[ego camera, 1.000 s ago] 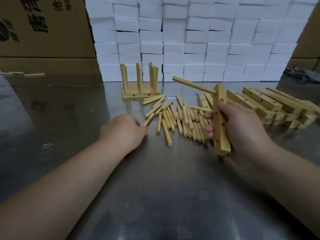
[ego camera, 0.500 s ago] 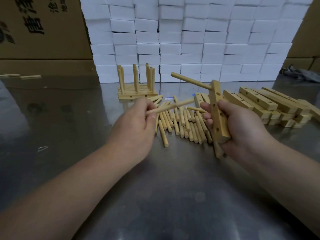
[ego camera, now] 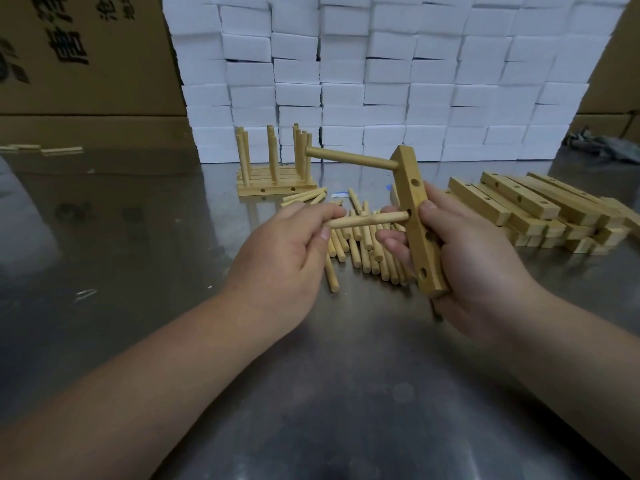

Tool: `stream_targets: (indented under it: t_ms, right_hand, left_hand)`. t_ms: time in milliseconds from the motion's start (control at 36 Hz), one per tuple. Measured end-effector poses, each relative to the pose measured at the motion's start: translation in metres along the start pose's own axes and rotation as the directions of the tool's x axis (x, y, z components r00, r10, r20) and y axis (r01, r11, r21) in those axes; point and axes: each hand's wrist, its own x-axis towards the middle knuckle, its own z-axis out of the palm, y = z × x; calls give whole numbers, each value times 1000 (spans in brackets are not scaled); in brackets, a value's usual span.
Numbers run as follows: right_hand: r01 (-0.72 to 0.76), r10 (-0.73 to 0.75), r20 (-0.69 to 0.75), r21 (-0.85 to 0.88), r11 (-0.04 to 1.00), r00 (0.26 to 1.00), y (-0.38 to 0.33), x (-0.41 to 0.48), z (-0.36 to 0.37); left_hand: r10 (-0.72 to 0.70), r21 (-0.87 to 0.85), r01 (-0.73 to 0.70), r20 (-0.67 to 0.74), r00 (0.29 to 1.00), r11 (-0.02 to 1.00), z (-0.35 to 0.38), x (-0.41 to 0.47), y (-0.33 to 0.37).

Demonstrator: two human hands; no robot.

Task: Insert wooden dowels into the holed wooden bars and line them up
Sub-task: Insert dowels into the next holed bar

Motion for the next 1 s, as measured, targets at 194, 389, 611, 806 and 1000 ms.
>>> stream_targets:
  t_ms: [194,389,611,806,1000]
  right_hand:
    - [63,-61,28,-71,996,998,2,-3,2]
    - [83,-78,50,-119,989,996,4,-5,2]
    - [99,-91,65,-137,986,994,4,-7,3]
    - [113,-103,72,-157,981,992,4,-8,4]
    - [130,-117,77,-182,975,990,4,-8,4]
  left_hand:
    - [-22,-7,22,-11,1000,1000,0,-1,0]
    - [-49,-6,49,-31,998,999,-1,-1,1]
    - [-52,-24,50,-61,997,998,-1,-2,2]
    - [-13,-8,12,-95,995,1000,-1,-1,3]
    - [18,16,-17,-120,993,1000,-2,-1,5]
